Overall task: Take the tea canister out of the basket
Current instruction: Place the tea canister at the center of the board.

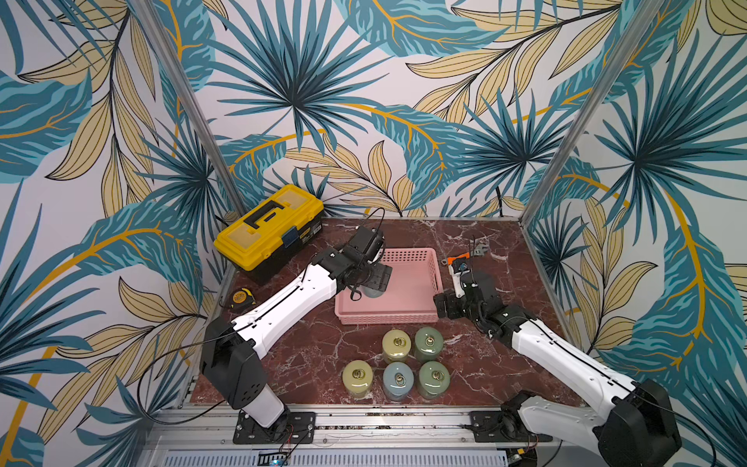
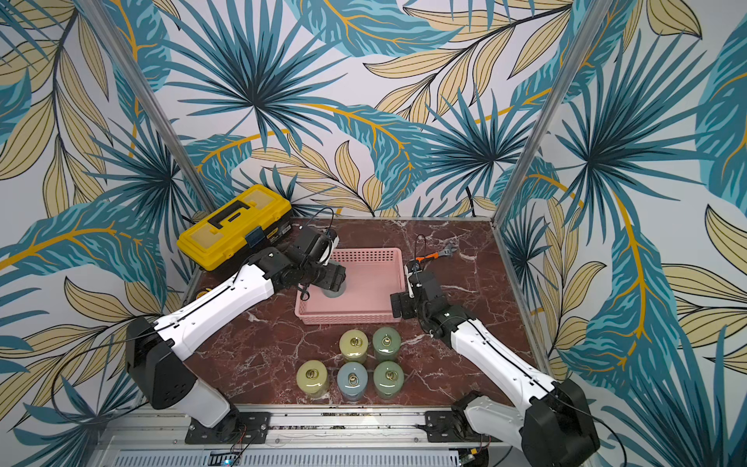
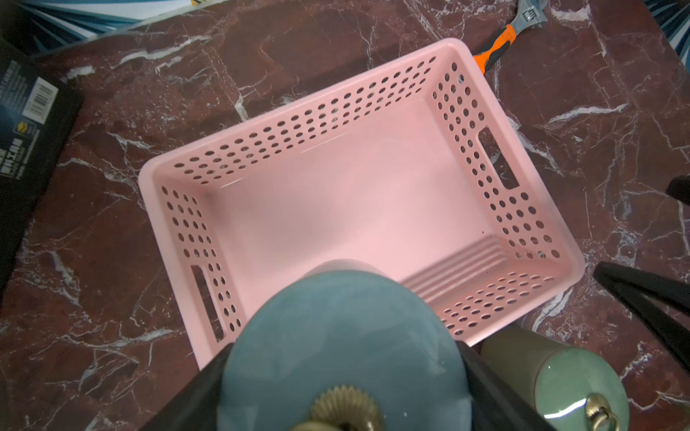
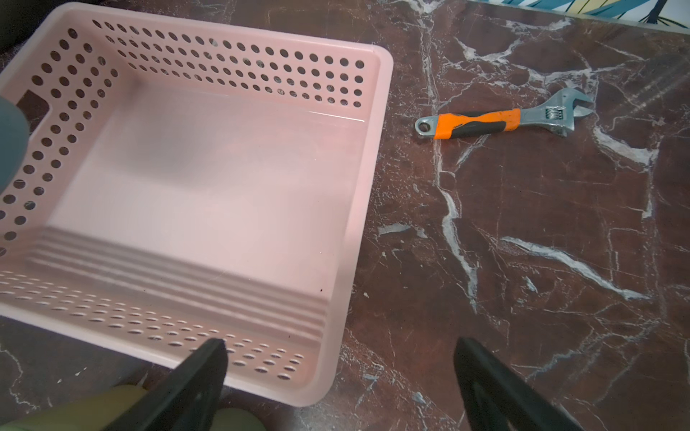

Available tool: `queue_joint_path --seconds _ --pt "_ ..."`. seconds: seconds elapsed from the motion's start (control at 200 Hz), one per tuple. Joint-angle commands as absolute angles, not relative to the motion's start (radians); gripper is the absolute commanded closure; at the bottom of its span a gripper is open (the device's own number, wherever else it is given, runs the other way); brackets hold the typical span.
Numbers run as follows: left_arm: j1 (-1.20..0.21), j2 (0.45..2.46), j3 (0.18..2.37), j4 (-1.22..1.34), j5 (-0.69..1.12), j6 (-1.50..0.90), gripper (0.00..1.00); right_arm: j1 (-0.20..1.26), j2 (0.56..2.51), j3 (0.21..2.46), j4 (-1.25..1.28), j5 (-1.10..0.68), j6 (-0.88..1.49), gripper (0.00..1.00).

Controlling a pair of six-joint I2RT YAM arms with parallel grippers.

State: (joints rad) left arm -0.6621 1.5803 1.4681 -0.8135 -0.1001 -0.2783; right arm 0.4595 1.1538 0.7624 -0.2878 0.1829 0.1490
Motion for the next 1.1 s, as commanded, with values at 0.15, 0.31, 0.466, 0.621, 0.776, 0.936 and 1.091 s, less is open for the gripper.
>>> queue_joint_path --seconds 0.15,0.31,0.466,0.621,0.776,0.936,1.091 --pt "-0.688 1.437 1.37 -0.792 -0.116 -0.301 0.56 0.457 1.128 0.732 -0.264 0.191 0.156 0.01" --pt "-0.716 1.384 1.319 -0.821 -0.135 -0.316 0.57 0.457 1.12 0.726 -0.256 0.195 0.156 0.01" --pt "-0.747 1.325 1.259 -0.834 -0.159 -0.337 0.57 0.457 1.121 0.726 -0.253 0.194 0.156 0.01" --pt "-0.782 1.26 1.203 -0.837 -0.182 -0.366 0.57 0.457 1.119 0.724 -0.253 0.195 0.155 0.01" --pt "-0.815 1.21 1.153 -0.842 -0.205 -0.401 0.57 0.456 1.121 0.723 -0.252 0.195 0.157 0.01" --pt "-0.852 1.166 1.093 -0.814 -0.22 -0.433 0.57 0.457 1.121 0.724 -0.252 0.195 0.158 0.01" --pt "-0.882 1.14 1.046 -0.784 -0.232 -0.455 0.57 0.457 1.123 0.723 -0.252 0.195 0.156 0.01"
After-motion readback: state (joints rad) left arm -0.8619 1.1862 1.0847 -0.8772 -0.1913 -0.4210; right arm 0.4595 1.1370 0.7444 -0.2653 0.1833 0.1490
